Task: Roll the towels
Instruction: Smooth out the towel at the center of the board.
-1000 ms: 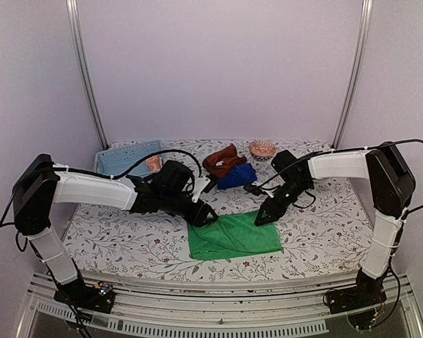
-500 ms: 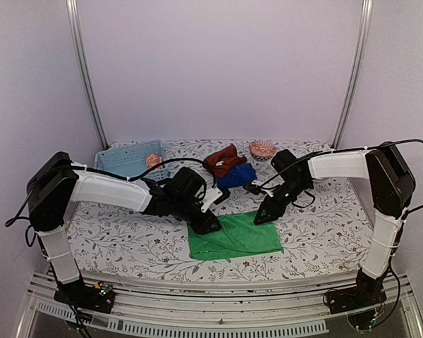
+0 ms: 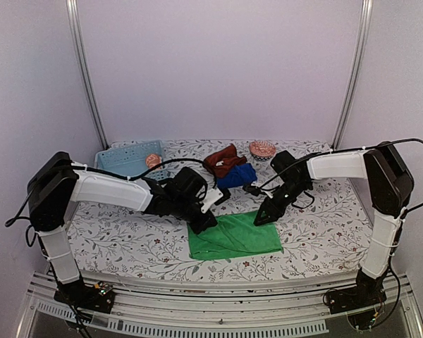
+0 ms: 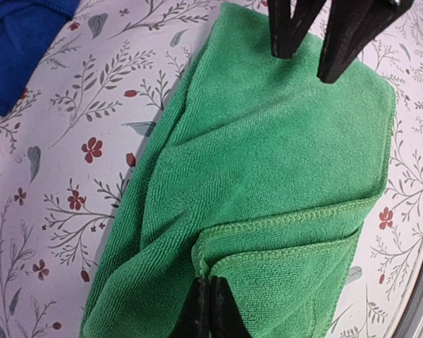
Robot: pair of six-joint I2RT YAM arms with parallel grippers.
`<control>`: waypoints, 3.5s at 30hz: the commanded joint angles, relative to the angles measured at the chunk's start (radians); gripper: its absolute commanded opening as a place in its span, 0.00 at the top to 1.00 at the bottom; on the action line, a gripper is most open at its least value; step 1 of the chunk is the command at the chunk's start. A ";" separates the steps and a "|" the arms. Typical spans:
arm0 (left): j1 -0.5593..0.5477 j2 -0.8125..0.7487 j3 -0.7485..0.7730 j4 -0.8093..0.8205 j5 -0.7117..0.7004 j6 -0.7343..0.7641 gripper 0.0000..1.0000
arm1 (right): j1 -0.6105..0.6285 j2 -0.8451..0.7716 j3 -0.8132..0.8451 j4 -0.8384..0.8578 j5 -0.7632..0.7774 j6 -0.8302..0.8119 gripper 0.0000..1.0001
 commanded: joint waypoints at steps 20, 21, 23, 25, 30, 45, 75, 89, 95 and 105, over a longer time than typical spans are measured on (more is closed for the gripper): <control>-0.045 -0.349 -0.256 -0.185 0.097 0.175 0.80 | 0.004 -0.039 0.023 -0.035 -0.064 -0.017 0.67; -0.054 -0.353 -0.258 -0.205 0.077 0.180 0.74 | 0.004 -0.043 0.023 -0.038 -0.069 -0.019 0.67; -0.065 -0.374 -0.264 -0.231 0.033 0.180 0.68 | 0.003 -0.056 0.022 -0.045 -0.077 -0.024 0.67; -0.065 -0.411 -0.275 -0.225 -0.007 0.171 0.67 | 0.003 -0.076 0.021 -0.050 -0.075 -0.029 0.67; -0.063 -0.480 -0.269 -0.101 -0.131 0.104 0.65 | 0.003 -0.153 0.023 -0.037 -0.010 -0.031 0.67; 0.168 -0.270 -0.183 -0.038 -0.113 -0.455 0.57 | -0.082 -0.328 0.093 0.047 0.151 0.060 0.01; 0.232 -0.175 -0.187 0.089 0.094 -0.403 1.00 | -0.082 -0.010 -0.053 0.099 -0.036 -0.045 0.47; 0.262 -0.021 -0.081 -0.108 -0.092 -0.394 1.00 | -0.083 0.102 0.005 0.147 0.230 0.095 0.55; 0.259 -0.017 -0.059 -0.117 -0.118 -0.418 0.78 | -0.083 0.082 0.008 0.138 0.242 0.097 0.55; 0.149 -0.212 -0.054 -0.115 -0.142 -0.394 0.68 | -0.077 -0.116 0.021 0.074 0.070 0.034 0.50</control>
